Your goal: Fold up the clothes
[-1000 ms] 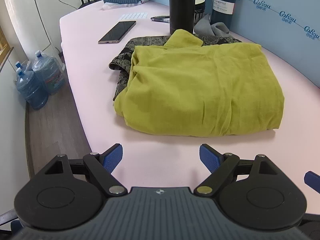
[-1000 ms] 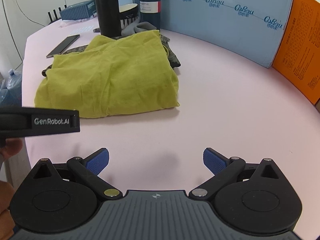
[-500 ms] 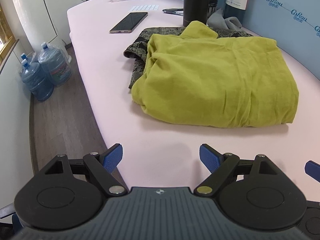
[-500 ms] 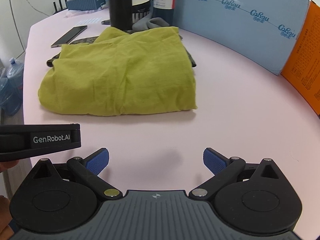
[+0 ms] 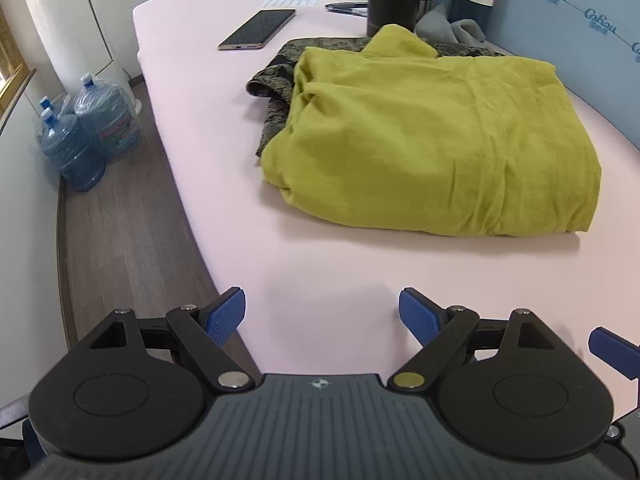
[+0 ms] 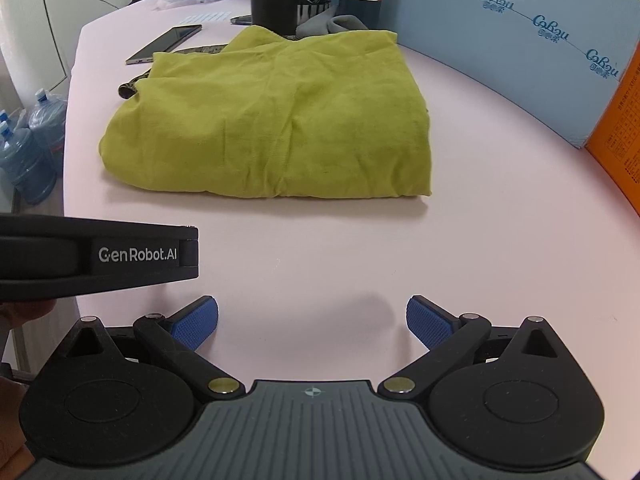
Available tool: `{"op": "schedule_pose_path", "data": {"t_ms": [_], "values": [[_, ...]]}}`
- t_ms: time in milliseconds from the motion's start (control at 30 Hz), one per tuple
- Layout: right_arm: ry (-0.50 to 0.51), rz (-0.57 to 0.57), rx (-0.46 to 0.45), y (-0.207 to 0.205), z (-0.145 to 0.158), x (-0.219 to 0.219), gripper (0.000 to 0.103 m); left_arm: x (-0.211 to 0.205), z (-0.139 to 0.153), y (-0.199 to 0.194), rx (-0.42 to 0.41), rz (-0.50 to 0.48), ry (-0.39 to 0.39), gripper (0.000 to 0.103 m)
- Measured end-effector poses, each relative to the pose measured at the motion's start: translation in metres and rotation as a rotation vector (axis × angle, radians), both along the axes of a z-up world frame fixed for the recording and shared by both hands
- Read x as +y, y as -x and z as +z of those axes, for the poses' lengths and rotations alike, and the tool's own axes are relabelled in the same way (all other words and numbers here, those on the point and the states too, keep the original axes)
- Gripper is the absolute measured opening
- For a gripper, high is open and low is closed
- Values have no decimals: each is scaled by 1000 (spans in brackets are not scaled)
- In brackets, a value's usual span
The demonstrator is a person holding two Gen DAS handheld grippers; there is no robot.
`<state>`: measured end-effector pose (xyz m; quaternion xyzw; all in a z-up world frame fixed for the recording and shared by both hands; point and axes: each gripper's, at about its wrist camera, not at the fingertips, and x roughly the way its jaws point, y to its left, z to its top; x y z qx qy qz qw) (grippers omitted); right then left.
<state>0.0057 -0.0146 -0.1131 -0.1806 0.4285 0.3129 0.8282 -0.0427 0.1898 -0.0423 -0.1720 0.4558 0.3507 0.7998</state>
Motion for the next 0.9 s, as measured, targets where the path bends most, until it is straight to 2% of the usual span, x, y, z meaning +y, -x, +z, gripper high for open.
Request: {"op": "schedule_pose_path", "data": {"t_ms": [300,900], "values": [[-19,-98,28,-17,-1,-23,102,-9,-3,-19,11,-51,7,83],[-62,-157,32,-31,4,-32,102,-3,0,-39,2,-82,0,83]]}}
